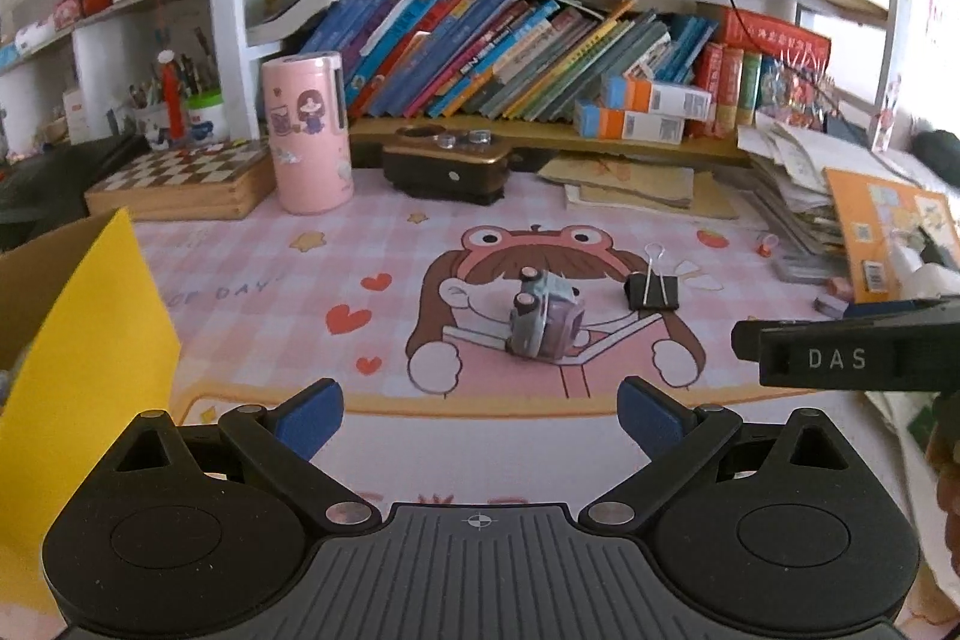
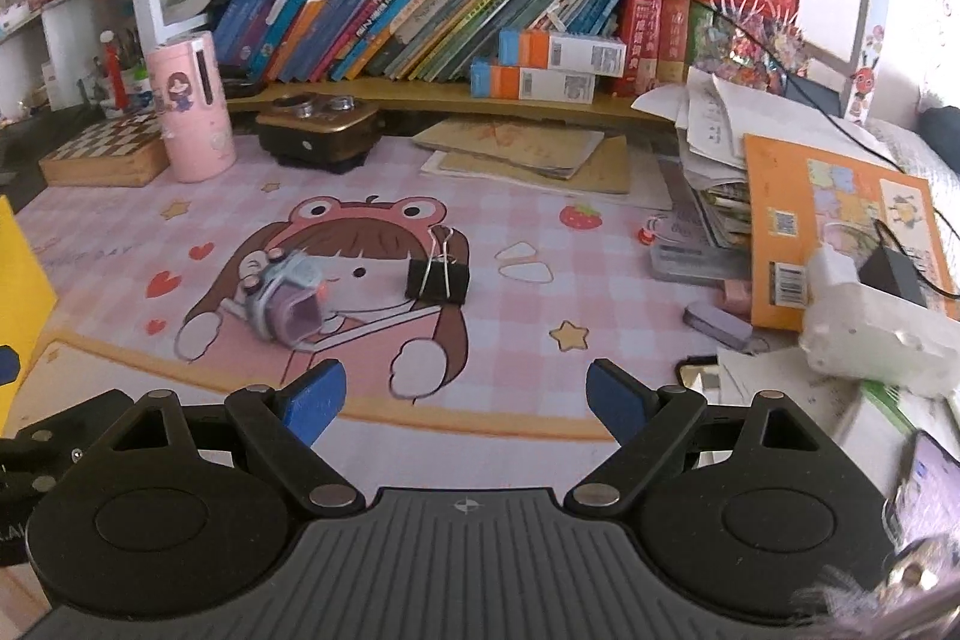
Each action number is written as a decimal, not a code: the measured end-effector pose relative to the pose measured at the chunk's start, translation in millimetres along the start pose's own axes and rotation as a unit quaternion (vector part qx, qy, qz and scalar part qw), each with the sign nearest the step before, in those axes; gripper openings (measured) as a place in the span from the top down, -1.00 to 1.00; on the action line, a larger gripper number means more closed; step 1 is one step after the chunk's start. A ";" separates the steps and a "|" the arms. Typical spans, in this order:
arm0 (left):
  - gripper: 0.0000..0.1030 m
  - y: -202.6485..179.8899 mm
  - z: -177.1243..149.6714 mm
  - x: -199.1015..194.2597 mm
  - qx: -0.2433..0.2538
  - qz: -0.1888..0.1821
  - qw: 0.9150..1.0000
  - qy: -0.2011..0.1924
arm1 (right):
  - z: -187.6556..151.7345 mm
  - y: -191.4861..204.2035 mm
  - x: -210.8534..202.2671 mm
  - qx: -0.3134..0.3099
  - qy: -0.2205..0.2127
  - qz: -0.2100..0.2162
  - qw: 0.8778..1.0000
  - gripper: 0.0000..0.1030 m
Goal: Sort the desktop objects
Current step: 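Grasp the grey toy car with the left tool while the right tool grasps the black binder clip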
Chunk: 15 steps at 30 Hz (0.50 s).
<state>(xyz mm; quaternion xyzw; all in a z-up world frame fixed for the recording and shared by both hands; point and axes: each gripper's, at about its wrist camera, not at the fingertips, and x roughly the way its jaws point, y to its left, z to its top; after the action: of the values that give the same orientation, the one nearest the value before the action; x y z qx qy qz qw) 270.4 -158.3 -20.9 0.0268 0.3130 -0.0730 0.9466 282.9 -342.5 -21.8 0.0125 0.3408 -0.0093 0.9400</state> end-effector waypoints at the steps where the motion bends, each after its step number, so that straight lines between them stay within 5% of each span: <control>1: -0.93 -2.4 1.5 5.5 0.004 0.001 1.000 0.000 | 2.0 -1.4 5.6 0.000 0.002 0.001 1.000 -0.67; 15: -0.90 -35.8 12.2 69.3 0.075 -0.007 0.997 0.013 | 28.1 -16.3 73.3 0.018 0.029 0.025 0.999 -0.52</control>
<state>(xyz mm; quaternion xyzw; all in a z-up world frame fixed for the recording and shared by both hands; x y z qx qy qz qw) 327.1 -203.3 -52.6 0.0966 0.3194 -0.1029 0.9371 356.7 -360.2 -47.5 0.0379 0.3674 0.0082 0.9293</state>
